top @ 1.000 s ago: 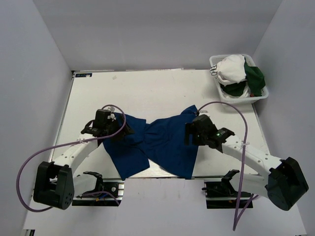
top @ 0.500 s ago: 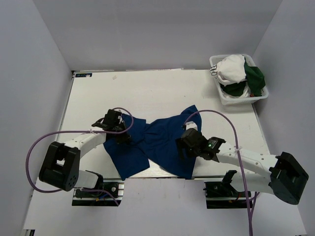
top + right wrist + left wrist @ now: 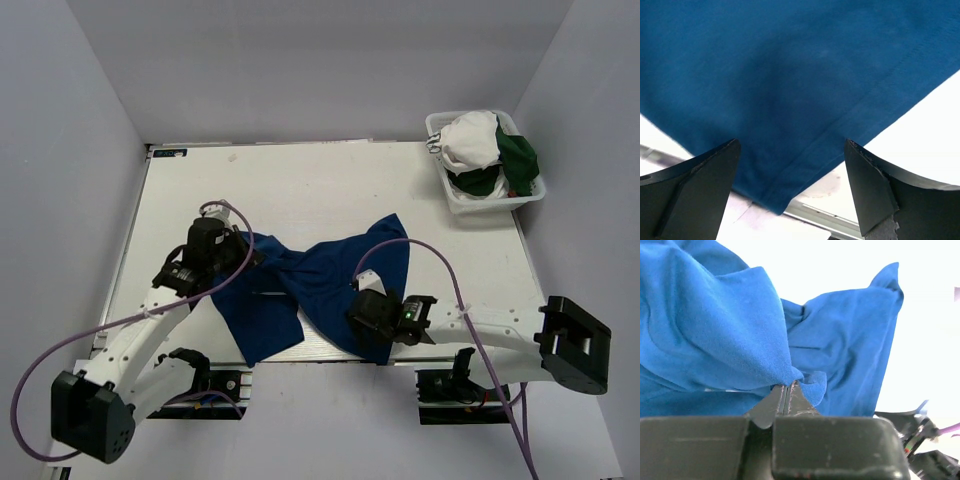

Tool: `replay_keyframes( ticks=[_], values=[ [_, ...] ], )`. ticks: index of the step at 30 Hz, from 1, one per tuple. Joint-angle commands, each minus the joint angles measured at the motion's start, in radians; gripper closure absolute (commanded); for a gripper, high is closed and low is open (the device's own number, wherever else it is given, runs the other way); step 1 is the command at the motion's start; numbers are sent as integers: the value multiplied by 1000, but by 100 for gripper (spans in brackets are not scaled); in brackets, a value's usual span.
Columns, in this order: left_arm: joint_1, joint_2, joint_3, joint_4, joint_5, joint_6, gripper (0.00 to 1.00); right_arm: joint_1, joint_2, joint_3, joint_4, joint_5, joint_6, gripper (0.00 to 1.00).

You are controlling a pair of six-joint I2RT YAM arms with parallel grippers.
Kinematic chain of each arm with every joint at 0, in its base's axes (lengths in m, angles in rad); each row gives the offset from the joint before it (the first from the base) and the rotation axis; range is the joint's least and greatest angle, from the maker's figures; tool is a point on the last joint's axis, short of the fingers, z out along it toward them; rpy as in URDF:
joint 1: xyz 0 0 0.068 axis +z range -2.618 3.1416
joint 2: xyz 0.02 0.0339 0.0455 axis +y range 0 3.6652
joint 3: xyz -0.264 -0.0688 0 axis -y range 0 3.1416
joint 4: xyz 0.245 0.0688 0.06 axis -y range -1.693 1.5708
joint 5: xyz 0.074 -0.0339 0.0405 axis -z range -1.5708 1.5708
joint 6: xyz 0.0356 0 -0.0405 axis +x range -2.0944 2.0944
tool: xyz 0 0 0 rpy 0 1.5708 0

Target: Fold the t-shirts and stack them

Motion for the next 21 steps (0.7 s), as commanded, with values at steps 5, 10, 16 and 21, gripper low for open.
replay_keyframes(
  ticks=[5, 10, 16, 21],
  values=[
    [-3, -91, 79, -41, -69, 23, 100, 90, -8, -13, 10, -33, -10, 14],
    [-3, -100, 88, -50, -79, 23, 100, 122, 60, -18, -10, -76, 21, 21],
    [-3, -100, 88, -40, -79, 23, 100, 119, 153, 30, -119, 37, 113, 61],
    [-3, -100, 174, -40, -112, 53, 100, 108, 85, 248, -342, 418, 300, 100]
  ],
)
